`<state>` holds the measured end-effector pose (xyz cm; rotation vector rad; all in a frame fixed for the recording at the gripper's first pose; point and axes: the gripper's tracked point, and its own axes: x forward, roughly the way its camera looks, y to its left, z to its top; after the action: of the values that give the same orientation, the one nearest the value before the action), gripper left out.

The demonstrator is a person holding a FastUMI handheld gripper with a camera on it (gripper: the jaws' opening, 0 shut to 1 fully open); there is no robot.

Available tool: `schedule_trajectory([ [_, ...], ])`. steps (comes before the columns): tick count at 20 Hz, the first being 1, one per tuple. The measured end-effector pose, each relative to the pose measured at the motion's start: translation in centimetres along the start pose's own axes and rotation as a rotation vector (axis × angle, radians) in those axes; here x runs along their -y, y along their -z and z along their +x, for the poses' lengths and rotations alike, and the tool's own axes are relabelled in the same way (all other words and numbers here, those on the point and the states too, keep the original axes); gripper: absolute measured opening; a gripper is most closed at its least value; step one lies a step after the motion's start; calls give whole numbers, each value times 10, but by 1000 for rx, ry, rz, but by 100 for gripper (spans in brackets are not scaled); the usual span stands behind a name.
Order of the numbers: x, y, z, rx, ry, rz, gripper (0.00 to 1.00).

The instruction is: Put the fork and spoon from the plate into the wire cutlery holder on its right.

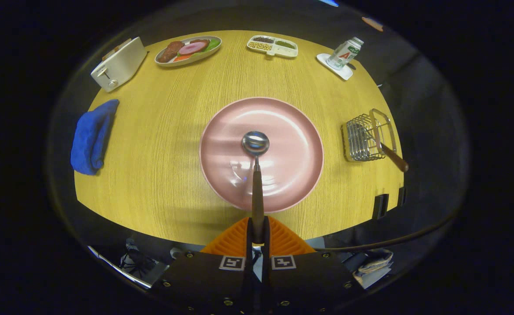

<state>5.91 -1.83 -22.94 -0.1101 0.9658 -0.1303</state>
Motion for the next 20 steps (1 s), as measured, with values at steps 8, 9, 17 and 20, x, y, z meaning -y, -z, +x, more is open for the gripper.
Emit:
schedule_trajectory([
  [8,41,-18,-41,49,100,25,7],
  [9,50,-20,-46,54,120,30,7],
  [17,122,-39,-83,92,232,112,8],
  [20,147,-41,-87,94,248,155,8],
])
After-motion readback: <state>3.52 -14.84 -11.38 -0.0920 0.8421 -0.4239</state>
